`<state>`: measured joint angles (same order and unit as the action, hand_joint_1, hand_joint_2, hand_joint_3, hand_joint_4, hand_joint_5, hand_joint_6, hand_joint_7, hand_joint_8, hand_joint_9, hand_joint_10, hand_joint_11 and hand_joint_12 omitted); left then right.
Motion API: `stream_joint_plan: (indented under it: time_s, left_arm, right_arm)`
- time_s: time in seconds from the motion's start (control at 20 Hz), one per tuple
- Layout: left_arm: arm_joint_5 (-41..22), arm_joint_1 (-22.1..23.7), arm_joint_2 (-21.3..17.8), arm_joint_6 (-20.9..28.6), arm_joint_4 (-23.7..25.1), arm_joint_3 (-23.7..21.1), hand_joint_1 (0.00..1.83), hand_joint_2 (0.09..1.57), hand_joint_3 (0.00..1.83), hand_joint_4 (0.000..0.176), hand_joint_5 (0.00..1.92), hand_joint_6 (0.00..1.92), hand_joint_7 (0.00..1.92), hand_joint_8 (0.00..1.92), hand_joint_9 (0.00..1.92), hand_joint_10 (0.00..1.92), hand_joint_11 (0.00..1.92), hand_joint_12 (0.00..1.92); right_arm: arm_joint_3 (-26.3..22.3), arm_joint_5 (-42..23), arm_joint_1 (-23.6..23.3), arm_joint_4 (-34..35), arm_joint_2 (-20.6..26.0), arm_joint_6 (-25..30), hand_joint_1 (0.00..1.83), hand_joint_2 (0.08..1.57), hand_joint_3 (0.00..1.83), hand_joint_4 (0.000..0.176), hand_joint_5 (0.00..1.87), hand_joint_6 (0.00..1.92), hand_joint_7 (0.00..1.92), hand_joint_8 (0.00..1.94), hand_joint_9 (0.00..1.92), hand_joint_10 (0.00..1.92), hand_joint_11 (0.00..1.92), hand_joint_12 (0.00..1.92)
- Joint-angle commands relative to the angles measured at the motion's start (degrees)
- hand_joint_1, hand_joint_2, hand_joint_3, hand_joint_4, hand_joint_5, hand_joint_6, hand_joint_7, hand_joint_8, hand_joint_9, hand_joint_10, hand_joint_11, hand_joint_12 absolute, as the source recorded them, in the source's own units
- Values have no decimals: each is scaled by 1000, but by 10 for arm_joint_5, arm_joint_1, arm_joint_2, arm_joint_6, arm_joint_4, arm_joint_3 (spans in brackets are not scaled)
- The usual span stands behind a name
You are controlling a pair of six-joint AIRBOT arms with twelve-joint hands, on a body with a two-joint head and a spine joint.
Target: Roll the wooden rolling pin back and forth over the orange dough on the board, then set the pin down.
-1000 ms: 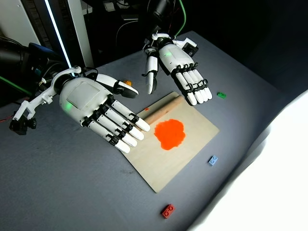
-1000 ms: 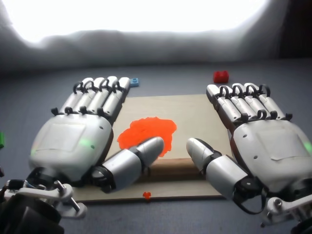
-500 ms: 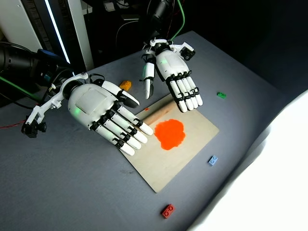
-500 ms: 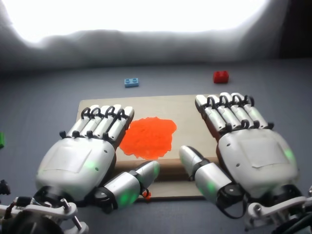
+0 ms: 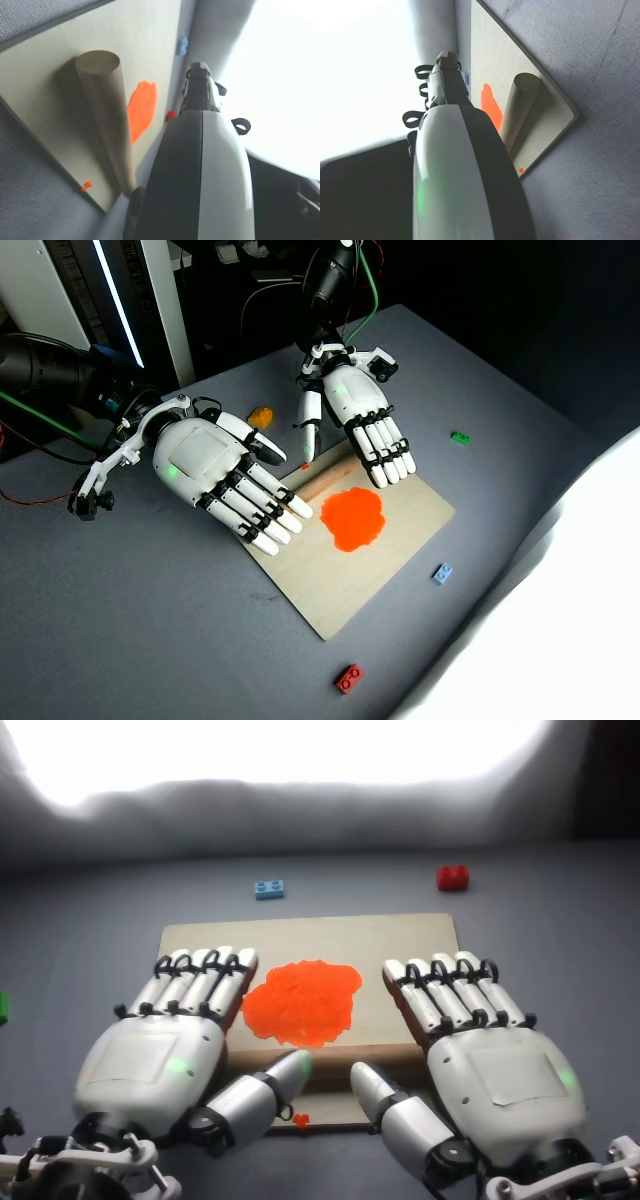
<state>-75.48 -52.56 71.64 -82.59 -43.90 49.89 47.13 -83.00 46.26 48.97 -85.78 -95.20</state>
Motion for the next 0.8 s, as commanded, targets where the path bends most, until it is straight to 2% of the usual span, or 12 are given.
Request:
stream_joint_plan:
  time_s: [0.0, 0.3, 0.6, 0.75]
  left_arm:
    - [-62, -3, -1, 5, 40, 3, 0, 1249, 30, 0, 0, 0, 0, 0, 0, 0, 0, 0]
    - [-74, -30, 8, 23, 43, 16, 0, 1275, 37, 0, 0, 0, 0, 0, 0, 0, 0, 0]
    - [-80, -37, 28, 30, 50, 32, 0, 1299, 43, 0, 0, 0, 0, 0, 0, 0, 0, 0]
    - [-82, -39, 37, 33, 52, 41, 0, 1290, 36, 0, 0, 0, 0, 0, 0, 0, 0, 0]
  right_arm:
    - [5, -49, -1, -47, -1, 2, 0, 1345, 0, 0, 73, 1, 66, 1, 39, 2, 0, 3]
    - [55, -42, -4, -47, -40, 7, 0, 1309, 0, 0, 95, 9, 88, 9, 48, 8, 3, 1]
    - [77, -35, -6, -47, -67, 12, 0, 1336, 0, 0, 88, 3, 98, 7, 53, 7, 5, 4]
    - [105, -37, -8, -65, -80, 13, 0, 1339, 0, 0, 121, 14, 117, 11, 76, 14, 39, 23]
